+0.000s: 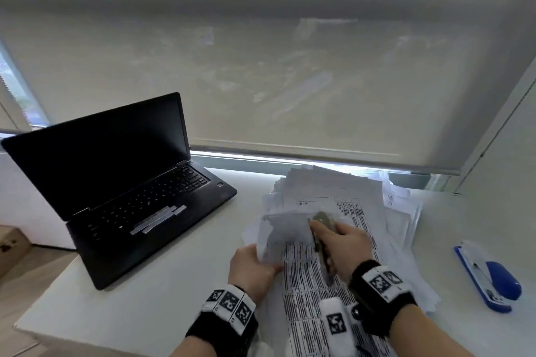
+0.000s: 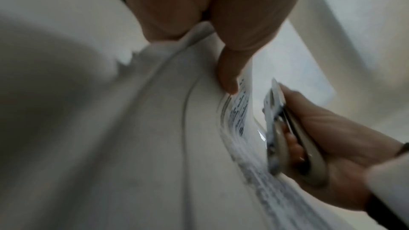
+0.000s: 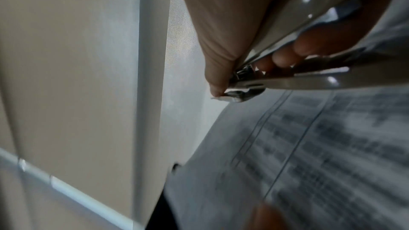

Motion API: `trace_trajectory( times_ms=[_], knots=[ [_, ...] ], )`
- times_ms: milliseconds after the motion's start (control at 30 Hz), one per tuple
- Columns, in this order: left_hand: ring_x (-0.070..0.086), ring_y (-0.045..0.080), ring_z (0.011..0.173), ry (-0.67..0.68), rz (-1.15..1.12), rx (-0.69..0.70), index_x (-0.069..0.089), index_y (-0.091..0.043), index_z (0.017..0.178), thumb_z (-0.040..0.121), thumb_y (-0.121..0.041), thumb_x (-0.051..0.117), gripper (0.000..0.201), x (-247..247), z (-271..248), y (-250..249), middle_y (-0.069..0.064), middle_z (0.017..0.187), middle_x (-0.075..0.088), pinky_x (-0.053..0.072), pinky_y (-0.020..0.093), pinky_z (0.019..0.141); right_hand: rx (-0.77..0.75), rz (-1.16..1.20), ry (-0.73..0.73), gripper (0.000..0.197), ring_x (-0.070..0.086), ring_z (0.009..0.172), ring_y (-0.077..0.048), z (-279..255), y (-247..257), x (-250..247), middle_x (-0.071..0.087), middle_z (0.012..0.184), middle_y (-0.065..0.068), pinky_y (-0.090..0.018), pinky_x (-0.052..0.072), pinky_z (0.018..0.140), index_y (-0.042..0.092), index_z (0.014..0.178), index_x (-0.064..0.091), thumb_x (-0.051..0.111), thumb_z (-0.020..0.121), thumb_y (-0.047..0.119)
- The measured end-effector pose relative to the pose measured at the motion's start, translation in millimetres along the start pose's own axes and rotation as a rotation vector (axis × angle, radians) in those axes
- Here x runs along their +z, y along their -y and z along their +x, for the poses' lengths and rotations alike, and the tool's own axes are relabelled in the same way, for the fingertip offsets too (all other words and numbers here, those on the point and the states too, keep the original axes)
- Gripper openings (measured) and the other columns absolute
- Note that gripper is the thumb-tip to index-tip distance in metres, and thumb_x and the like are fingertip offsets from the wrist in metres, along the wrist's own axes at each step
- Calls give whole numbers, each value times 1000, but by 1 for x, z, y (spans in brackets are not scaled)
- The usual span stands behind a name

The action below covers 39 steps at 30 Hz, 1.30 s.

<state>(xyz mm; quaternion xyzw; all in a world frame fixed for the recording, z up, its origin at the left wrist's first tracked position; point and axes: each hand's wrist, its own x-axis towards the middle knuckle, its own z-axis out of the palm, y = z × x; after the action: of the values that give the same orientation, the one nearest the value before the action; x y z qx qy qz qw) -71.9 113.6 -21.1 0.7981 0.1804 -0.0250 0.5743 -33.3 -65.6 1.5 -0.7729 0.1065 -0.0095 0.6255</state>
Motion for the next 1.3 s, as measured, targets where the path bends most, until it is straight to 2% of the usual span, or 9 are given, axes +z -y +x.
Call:
trace_trajectory(
  times_ms=[233,367,633,700,833,933,1067,1200,1300],
  knots=[
    [43,-3,42,0,175,278,56,-30,45,86,-20,66,44,24,-50,-22,-15,41,51,36,18,48,10,-72,-162,30,43,39,-13,-57,-17,-124,59,48,-5,-22,36,45,9,68,73,78,74,38],
    [59,19,65,-11,324,323,58,-31,57,89,-27,64,33,45,-68,-26,-4,63,65,48,28,63,10,-150,-254,42,40,35,-10,-111,-34,-180,47,38,4,-20,34,45,14,46,56,79,74,35],
    [55,23,76,36,774,396,61,-32,81,86,-10,57,22,69,-99,-24,4,87,66,49,30,70,236,-222,-375,17,62,73,-2,-254,-124,-233,69,68,15,-15,44,59,27,62,67,81,72,31],
    [53,23,77,32,816,417,64,-29,88,86,-8,56,22,71,-103,-26,4,85,62,50,33,73,470,-279,-307,17,64,80,-12,-273,-166,-241,72,78,7,-20,44,64,24,73,73,81,69,38],
    [51,24,78,47,857,442,62,-28,89,86,-7,55,22,71,-105,-30,5,85,60,45,33,71,754,-547,-103,83,61,110,-21,-281,-248,-237,65,121,-6,-23,47,87,19,121,64,59,53,66],
    [51,26,77,45,850,443,62,-26,89,85,-7,57,20,73,-107,-30,6,85,58,45,34,70,865,-619,65,74,43,131,-18,-285,-272,-242,43,142,-2,-23,35,101,23,145,36,54,81,54],
    [52,26,76,31,837,458,61,-23,83,85,-5,56,19,74,-107,-27,7,81,57,42,34,67,986,-687,209,52,57,90,-19,-282,-293,-256,52,118,4,-26,46,78,34,124,46,46,82,65],
    [51,28,77,18,856,466,60,-24,81,85,-6,56,19,75,-104,-26,8,80,56,45,36,69,868,-799,189,43,43,68,-13,-272,-286,-259,44,141,-18,-4,35,43,10,136,44,54,95,22],
    [53,28,77,24,865,462,63,-22,84,83,-6,58,17,76,-101,-26,8,81,58,45,36,68,856,-743,146,38,58,94,-24,-268,-325,-261,50,140,-5,-21,48,72,40,124,54,49,87,50]
  ],
)
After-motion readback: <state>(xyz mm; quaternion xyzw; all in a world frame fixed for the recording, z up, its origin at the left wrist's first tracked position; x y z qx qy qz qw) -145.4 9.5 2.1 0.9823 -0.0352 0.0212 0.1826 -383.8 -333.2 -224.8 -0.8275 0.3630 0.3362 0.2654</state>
